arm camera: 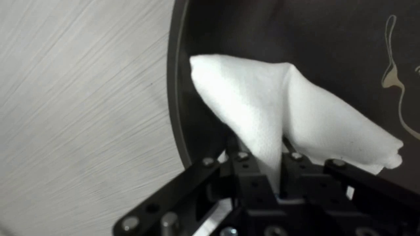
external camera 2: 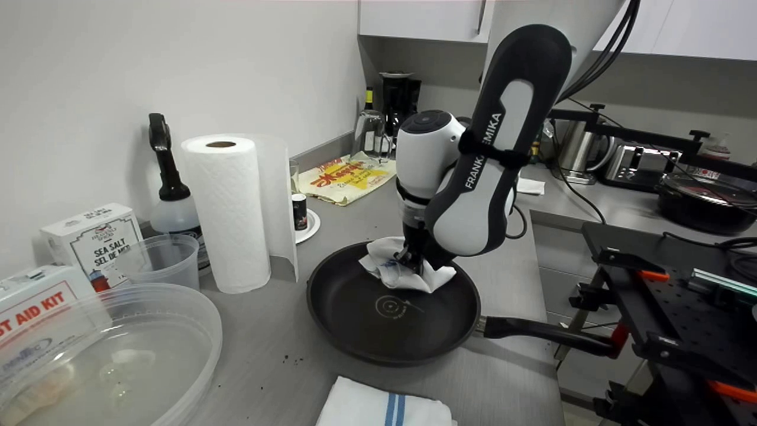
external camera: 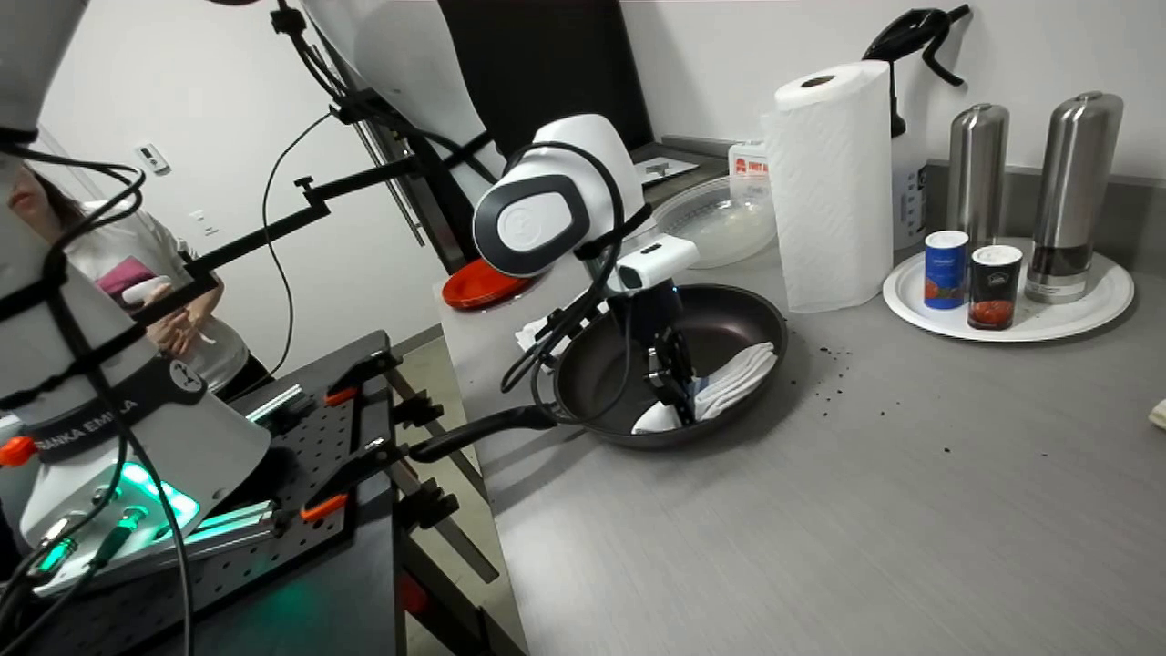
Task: Pick the cloth and wipe the pan, then put it back on the counter
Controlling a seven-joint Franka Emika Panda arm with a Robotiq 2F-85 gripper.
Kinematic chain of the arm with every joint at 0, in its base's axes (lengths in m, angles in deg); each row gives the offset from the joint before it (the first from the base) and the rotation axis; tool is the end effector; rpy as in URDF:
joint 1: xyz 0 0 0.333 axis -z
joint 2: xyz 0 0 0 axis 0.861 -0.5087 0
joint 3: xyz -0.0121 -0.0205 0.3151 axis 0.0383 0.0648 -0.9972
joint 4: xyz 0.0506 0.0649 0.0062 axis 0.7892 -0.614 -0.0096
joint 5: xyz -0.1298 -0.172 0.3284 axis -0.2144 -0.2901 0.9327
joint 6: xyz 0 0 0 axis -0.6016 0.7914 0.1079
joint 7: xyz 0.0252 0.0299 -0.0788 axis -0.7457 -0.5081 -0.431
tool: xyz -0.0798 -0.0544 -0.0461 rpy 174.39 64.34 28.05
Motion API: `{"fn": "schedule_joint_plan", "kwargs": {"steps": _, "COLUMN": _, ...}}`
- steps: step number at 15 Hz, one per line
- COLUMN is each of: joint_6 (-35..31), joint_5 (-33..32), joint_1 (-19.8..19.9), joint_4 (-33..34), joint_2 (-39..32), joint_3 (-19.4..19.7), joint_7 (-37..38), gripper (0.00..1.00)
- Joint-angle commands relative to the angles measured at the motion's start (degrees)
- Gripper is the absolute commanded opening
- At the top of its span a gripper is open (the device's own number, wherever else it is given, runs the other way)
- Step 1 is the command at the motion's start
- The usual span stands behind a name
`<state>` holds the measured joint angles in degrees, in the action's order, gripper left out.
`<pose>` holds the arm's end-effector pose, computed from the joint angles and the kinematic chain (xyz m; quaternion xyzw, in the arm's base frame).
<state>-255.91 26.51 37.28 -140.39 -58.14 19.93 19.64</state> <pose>0.5103 -0.0946 0.0148 0.9388 -0.2961 0.0461 0.1698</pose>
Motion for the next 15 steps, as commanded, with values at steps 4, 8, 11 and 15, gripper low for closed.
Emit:
{"fn": "schedule_joint_plan", "kwargs": {"steps": 4, "joint_6": 0.1, "joint_5": 0.7, "joint_1": 3.2, "joint_4": 3.7, "joint_2": -3.0, "joint_3": -1.5, "joint_7": 0.2, "gripper": 0.04}}
{"fn": "schedule_joint_plan", "kwargs": {"steps": 8, "joint_6": 2.0, "joint_5": 0.7, "joint_1": 6.7, "joint_4": 5.1, "joint_2": -2.1, "joint_3": -4.9, "joint_7": -0.8, "gripper": 0.04}}
{"fn": "schedule_joint_plan", "kwargs": {"steps": 11, "joint_6": 4.5, "joint_5": 1.0, "joint_1": 9.9, "joint_4": 6.9, "joint_2": -1.4, "joint_3": -8.3, "joint_7": -1.3, "gripper": 0.04}}
{"fn": "schedule_joint_plan", "kwargs": {"steps": 15, "joint_6": 8.7, "joint_5": 1.2, "joint_1": 12.7, "joint_4": 9.3, "joint_2": -0.8, "joint_3": -12.2, "joint_7": -0.7, "gripper": 0.04}}
